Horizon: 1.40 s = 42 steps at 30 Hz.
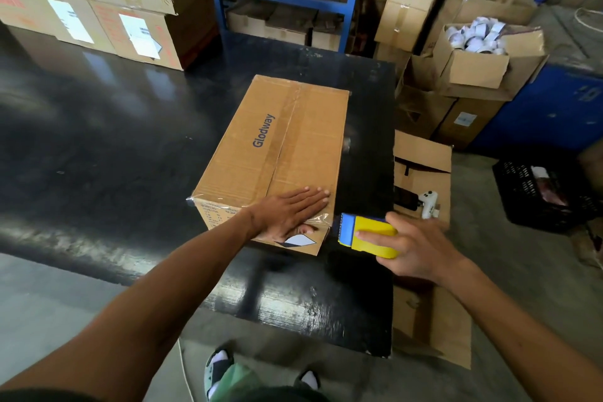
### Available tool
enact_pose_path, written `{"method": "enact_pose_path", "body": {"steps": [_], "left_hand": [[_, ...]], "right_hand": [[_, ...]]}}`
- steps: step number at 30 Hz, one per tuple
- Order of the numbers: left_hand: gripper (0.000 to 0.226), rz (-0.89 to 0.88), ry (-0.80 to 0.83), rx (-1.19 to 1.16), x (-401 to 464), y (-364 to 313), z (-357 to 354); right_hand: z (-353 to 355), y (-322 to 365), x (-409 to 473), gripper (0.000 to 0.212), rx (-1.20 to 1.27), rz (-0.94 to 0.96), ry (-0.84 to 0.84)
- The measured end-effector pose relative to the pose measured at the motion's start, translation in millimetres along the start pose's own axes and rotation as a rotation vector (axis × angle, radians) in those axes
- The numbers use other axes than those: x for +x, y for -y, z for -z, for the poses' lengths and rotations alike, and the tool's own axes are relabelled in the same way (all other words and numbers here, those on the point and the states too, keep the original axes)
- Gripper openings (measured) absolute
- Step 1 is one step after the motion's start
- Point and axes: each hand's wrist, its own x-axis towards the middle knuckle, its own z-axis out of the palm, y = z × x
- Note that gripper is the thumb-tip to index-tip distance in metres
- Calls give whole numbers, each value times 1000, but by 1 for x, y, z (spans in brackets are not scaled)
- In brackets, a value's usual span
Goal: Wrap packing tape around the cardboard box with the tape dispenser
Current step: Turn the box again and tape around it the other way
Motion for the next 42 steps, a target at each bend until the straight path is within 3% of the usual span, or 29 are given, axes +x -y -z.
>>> {"method": "enact_pose_path", "body": {"steps": [9,16,21,25,29,32,34,36,39,42], "left_hand": [[70,14,22,24,2,0,9],[69,30,12,4,3,2,8],[78,261,-22,-49,36,-32,18],[68,362,-38,-68,51,-43,7],[70,455,49,-151,54,-43,11],[79,740,100,-353,68,-44,18],[80,854,114,-387,76,-42,20],[76,853,131,-361,75,-41,19],[78,821,119,-334,75,-33,26],[83,800,124,-280,70,-36,26]], "right_hand": [[-39,29,10,56,-119,-45,-120],[-54,58,23,56,-191,-271,92],[-34,50,40,53,-196,-383,72],[-24,33,30,53,-175,-511,110],[-20,28,16,49,73,-745,137],[-30,26,10,47,335,-909,104],[-38,23,8,58,496,-1019,77],[-43,24,13,66,687,-1169,93],[-51,23,16,42,910,-1310,25],[-66,29,7,33,835,-1344,-16]]}}
